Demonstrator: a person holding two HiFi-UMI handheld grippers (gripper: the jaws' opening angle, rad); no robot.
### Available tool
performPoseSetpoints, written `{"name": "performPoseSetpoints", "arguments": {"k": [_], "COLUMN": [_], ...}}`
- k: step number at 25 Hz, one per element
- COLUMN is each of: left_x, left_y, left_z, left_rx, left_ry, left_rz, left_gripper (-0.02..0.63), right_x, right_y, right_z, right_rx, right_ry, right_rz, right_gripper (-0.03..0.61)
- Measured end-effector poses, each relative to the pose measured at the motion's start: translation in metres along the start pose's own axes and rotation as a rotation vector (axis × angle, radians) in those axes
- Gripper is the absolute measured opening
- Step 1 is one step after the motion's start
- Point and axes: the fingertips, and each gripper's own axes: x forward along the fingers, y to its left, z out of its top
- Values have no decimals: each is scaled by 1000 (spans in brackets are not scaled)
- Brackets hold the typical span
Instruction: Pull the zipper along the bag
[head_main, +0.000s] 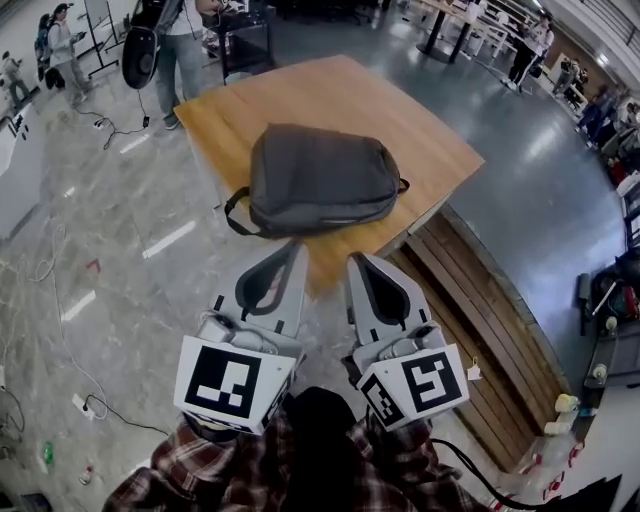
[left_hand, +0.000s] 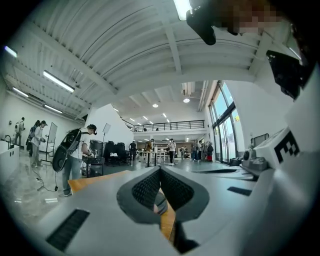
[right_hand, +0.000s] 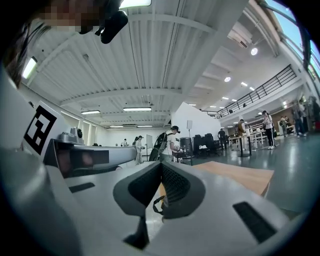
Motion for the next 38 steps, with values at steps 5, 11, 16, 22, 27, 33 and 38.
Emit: {"name": "performPoseSetpoints", "arguments": {"k": [5,11,16,22,27,33,38], "left_x": [40,102,171,235,266,277,282], "left_y": [38,65,86,86,98,117,122], "left_z": [-30,-59,-63,-63,-85,-128,-170], "left_rx": [-39,-65,-61,-63,-95,-127,-115], "left_ry": [72,130,133,146,197,288,405], "left_rz": [-42,-37,-25,2,16,22,10], "left_gripper": [9,9,9,9,9,9,9], "right_x": [46,94,134,162,183,196,204], "right_y": [-23,-66,-115,-168,-182,-188,-191], "right_z": [-33,-70,-85,-83,-102,-142,-188], "right_rx": [35,66,69,62,81,124,191], "right_ry": [93,181,220,249,319,415,525], "right_rz": [-51,-38,-21,24,53,39,5], "right_gripper": [10,10,10,10,11,11,11]}}
